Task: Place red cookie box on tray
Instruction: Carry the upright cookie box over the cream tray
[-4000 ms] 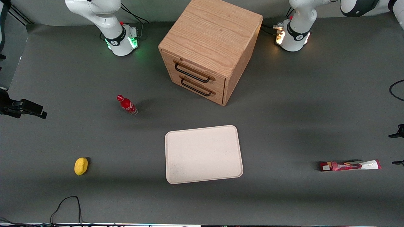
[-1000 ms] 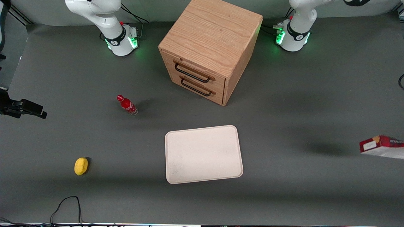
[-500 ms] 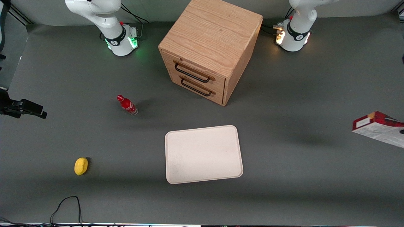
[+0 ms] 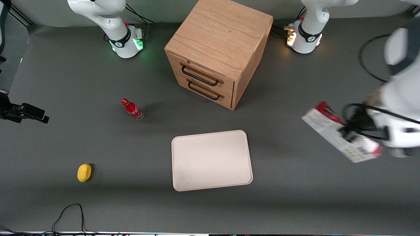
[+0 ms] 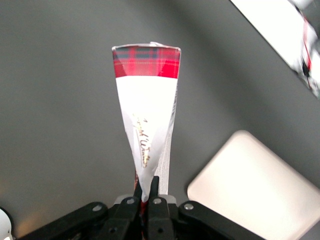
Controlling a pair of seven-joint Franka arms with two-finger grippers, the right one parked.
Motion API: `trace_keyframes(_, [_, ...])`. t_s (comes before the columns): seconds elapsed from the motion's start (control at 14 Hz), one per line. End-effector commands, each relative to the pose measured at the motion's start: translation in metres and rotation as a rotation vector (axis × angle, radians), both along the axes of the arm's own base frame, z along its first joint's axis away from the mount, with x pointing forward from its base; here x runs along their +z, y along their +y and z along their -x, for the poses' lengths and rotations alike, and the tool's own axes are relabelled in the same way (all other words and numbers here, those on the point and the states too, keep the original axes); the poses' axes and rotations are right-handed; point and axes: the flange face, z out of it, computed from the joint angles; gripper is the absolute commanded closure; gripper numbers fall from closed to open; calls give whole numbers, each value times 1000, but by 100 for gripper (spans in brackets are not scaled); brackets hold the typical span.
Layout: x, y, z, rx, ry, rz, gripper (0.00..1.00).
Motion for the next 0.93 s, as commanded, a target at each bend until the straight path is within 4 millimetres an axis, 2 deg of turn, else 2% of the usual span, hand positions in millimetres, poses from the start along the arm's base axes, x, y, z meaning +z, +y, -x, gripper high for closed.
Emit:
trace_keyframes(0.0, [-10, -80, 21, -170, -9, -23, 100])
trace_keyframes(0.14, [-16, -131, 34, -336, -34, 6, 100])
trace_keyframes(0.29, [-16, -164, 51, -525, -33, 48, 100])
trace_keyframes(0.36, [-14, -174, 57, -603, -39, 71, 100])
trace_keyframes(0.5, [-11, -192, 63, -643, -64, 118, 100])
trace_keyframes(0.64, [-22, -212, 71, -687, -46, 131, 100])
trace_keyframes(0.79, [-33, -219, 70, -694, -43, 130, 100])
trace_keyframes(0.86, [-49, -221, 64, -694, -25, 126, 100])
